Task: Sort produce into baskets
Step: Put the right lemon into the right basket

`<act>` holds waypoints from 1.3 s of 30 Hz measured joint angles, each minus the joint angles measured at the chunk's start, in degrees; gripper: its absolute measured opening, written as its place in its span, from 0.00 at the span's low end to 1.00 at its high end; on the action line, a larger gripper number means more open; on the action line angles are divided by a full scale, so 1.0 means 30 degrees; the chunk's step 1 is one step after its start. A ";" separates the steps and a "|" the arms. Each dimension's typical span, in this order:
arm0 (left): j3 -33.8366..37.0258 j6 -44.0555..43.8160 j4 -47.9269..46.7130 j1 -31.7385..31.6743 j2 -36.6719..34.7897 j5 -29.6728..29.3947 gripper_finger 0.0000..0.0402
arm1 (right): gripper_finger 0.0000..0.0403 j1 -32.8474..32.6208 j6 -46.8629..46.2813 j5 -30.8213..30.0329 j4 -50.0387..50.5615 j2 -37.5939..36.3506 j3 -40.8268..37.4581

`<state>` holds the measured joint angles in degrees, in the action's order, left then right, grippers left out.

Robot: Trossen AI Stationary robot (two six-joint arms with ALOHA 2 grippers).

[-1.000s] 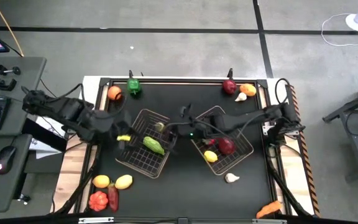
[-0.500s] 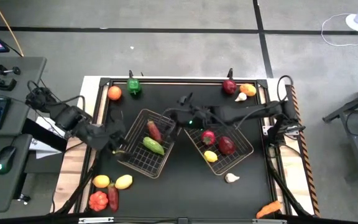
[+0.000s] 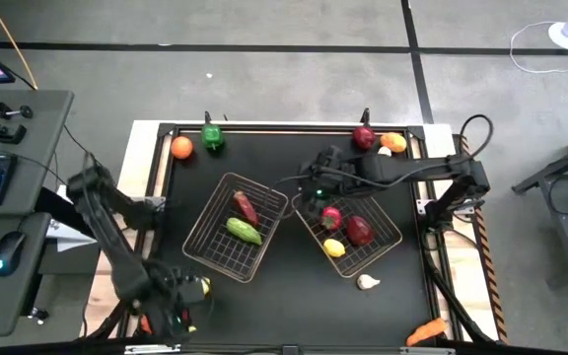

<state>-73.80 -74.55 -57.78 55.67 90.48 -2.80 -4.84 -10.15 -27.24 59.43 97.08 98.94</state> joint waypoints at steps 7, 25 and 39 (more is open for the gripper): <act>0.0000 -0.1989 -0.1980 0.0712 0.2802 -0.2178 0.81 | 0.82 -0.0007 -0.0218 -0.1126 0.1117 -0.0856 0.0000; -0.0007 -0.0645 -0.3175 0.0668 0.6355 -0.3218 0.81 | 0.82 -0.0015 -0.1325 -0.1219 0.1476 -0.0919 -0.0138; -0.0437 -0.2591 -0.1589 0.0668 0.6834 -0.1449 0.52 | 0.82 -0.0022 -0.1448 -0.1211 0.1556 -0.0917 -0.0146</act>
<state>-75.11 -82.32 -62.55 57.67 110.99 -7.15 -4.91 -14.49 -30.87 64.10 94.33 98.50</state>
